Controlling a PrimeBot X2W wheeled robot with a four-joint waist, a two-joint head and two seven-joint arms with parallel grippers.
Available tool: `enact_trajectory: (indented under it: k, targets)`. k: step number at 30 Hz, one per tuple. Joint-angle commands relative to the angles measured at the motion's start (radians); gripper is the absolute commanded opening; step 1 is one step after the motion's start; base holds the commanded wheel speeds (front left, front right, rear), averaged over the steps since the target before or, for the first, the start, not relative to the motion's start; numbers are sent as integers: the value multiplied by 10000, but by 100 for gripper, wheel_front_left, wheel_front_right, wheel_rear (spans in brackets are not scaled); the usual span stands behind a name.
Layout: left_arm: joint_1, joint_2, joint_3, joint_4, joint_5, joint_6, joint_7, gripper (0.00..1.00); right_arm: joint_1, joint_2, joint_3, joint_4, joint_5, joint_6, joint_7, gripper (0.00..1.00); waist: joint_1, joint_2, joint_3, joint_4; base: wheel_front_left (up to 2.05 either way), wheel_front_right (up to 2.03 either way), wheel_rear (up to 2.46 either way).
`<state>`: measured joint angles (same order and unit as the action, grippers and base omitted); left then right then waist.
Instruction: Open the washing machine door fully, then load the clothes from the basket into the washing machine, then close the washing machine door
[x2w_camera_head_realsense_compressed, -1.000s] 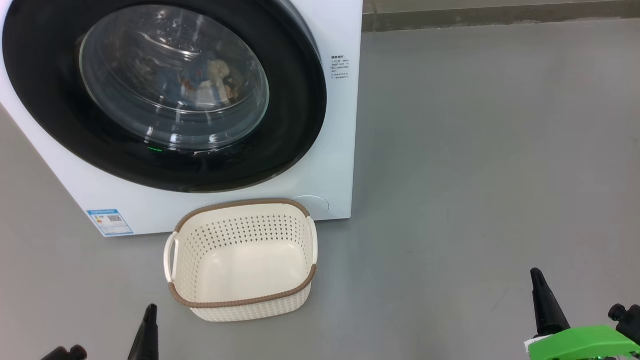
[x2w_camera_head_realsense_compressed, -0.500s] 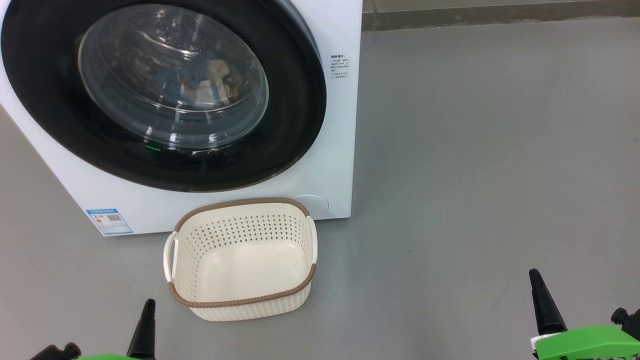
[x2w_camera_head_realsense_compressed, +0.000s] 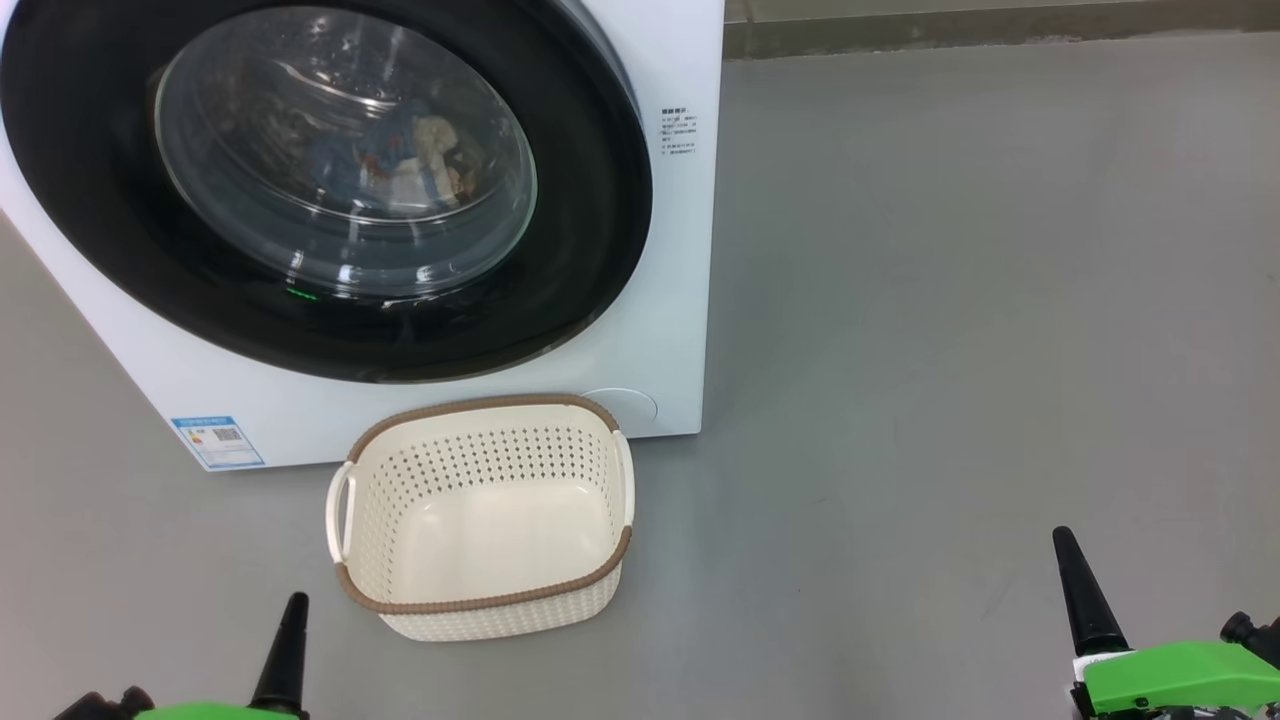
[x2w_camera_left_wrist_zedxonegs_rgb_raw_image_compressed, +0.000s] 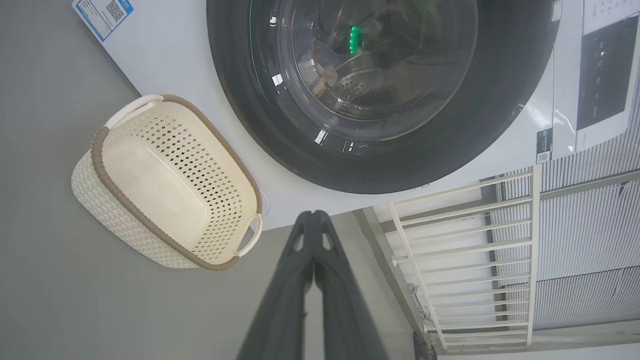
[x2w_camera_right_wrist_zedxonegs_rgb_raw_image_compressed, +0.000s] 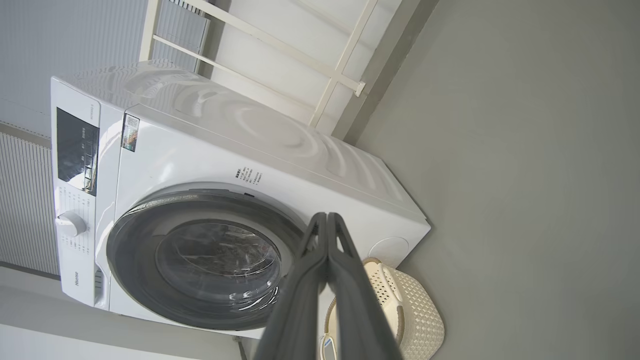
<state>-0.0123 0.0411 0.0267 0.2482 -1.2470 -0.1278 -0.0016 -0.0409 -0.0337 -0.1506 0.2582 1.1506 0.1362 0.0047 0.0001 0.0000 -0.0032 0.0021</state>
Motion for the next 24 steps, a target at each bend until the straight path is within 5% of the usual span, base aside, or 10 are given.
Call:
enact_trajectory:
  k: [1, 24]
  targets:
    - [-513, 165, 301, -186, -263, -21, 56, 0, -422, -129, 201, -229, 363, -39, 74, 0, -1, 0, 2, 0, 0, 0, 0]
    - [-806, 161, 624, -82, -2560, -26, 741, 0, -589, -153, 313, -166, 3191, -50, 752, 0, -1, 0, 43, -14, 0, 0, 0]
